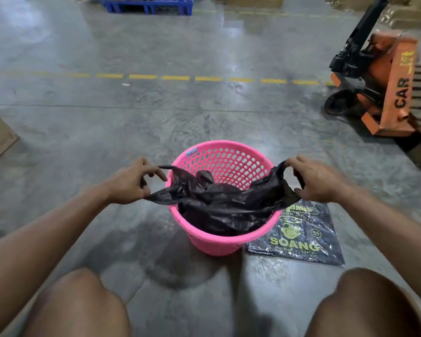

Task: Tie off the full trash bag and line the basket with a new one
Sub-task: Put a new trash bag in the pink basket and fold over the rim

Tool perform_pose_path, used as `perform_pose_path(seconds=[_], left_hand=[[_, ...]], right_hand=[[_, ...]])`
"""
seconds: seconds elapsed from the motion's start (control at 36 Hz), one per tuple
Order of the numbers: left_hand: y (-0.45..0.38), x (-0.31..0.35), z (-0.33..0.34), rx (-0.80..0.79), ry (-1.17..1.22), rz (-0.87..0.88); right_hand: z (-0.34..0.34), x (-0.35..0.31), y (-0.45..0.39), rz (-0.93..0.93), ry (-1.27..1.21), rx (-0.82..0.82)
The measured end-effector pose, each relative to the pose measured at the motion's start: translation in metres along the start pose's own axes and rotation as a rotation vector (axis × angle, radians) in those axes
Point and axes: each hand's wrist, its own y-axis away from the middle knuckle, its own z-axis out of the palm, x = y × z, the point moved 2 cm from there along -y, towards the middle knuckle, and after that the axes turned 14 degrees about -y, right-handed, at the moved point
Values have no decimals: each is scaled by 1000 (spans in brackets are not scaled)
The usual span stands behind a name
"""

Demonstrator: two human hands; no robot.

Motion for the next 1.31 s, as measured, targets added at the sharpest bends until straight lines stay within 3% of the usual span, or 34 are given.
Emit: perform_pose_path(seconds=[0.08, 0.33, 0.47, 0.64, 0.75, 1.0, 1.08, 1.14, 1.22, 1.31], left_hand=[[-1, -4, 8, -60, -30, 4], [14, -3, 18, -12, 181, -74], [44, 4, 43, -69, 169, -48], [65, 10, 65, 40, 10, 86], [63, 3, 76, 72, -6, 53], [-7, -14, 53, 139, 259, -183], [-28, -3, 47, 55, 493, -369], [-32, 3, 42, 32, 691, -534], [-34, -1, 33, 288, 717, -649], [-34, 2, 17, 571, 454, -646]], right_hand=[[0, 2, 1, 40, -51, 12], [9, 22, 26, 178, -71, -77], [33, 33, 53, 125, -15, -104], [56, 36, 65, 0, 192, -88], [66, 39, 60, 1, 221, -54], [37, 46, -12, 254, -378, 6], [37, 47, -33, 433, -770, -17], [38, 50, -44, 512, -897, 60], [33, 52, -56, 490, -877, 311], [21, 41, -60, 346, -819, 507]])
